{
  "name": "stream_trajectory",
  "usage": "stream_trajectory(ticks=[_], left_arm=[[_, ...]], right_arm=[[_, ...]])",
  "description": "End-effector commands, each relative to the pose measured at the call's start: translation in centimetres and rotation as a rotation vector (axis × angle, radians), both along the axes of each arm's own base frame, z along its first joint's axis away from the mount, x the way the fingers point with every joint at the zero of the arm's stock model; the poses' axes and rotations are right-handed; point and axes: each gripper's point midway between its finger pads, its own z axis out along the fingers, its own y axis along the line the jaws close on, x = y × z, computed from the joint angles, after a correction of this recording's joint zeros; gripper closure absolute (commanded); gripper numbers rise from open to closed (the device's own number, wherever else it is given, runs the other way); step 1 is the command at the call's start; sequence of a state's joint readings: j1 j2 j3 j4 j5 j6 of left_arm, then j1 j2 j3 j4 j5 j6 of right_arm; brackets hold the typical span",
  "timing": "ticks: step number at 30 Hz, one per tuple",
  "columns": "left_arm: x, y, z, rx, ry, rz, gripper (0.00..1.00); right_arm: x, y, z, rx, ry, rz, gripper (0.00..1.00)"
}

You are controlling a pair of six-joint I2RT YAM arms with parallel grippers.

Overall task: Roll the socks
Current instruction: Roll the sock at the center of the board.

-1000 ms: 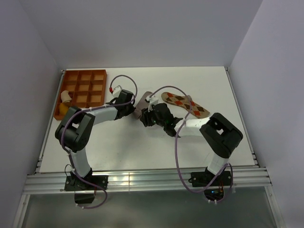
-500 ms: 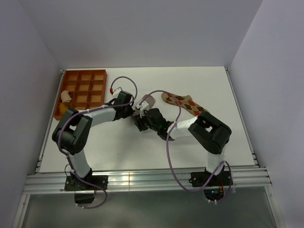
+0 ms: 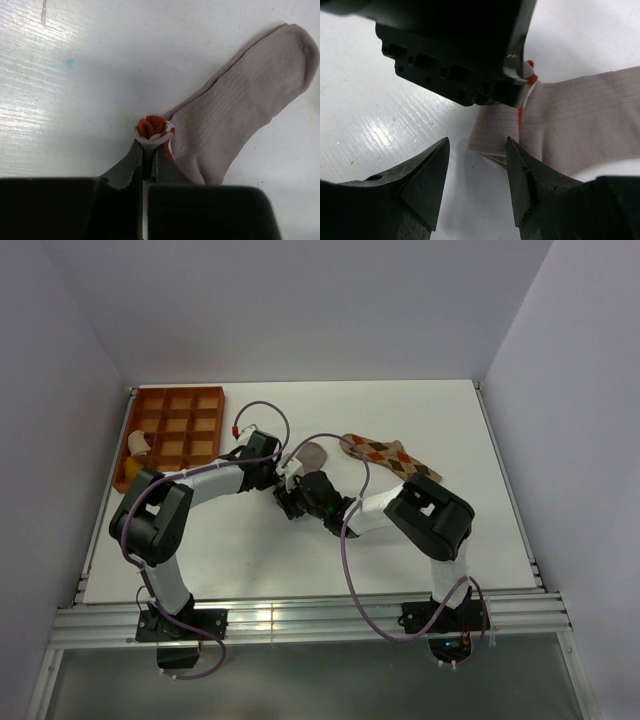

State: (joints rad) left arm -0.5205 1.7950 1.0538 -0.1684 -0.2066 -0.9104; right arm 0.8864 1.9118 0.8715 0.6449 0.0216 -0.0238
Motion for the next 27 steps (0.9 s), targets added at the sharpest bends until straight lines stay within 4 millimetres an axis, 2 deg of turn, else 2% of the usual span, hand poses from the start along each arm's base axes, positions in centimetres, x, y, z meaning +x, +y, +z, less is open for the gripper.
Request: stream_trajectory(ticks=[1,6,9,18,19,22,27], left_arm=[[-0.8,-0.5,1.0,-0.01,0.018,-0.039,1.0],[-0.9,-1.0,0.9,-0.026,0.028,-0.058,1.0],[-1.0,-1.2,0.9,-0.037,0.036,-0.068,1.0],[-1.2,-1.6,1.4,-0.063,0.04,-0.08,1.0],[-1.3,-1.7,1.4,-0.067,0.044,-0.082,1.0],[-1.3,-2.0,1.5,-0.091,0.039,-0.071,1.0],[-1.2,-1.5,1.6,-0.135,0.027,-0.026,0.91]], right_arm=[[1.0,1.4,1.4,0.021,-0.064,-0.004,0.43],[1.6,1.5,0.0,-0.007,-0.055,-0.048,0.44],[2.0,1.4,0.1,-0.009,-0.063,-0.068,0.48],[1.5,1.0,-1.8,-0.066,0.006,-0.095,0.74],[1.3,1.1,-1.8,-0.055,0.028,-0.105,0.83],[0.9,1.1,-2.2,-0.056,0.067,-0.109,1.0],[-0.3,1.2,-2.4,0.001,0.194,-0.086,1.0]])
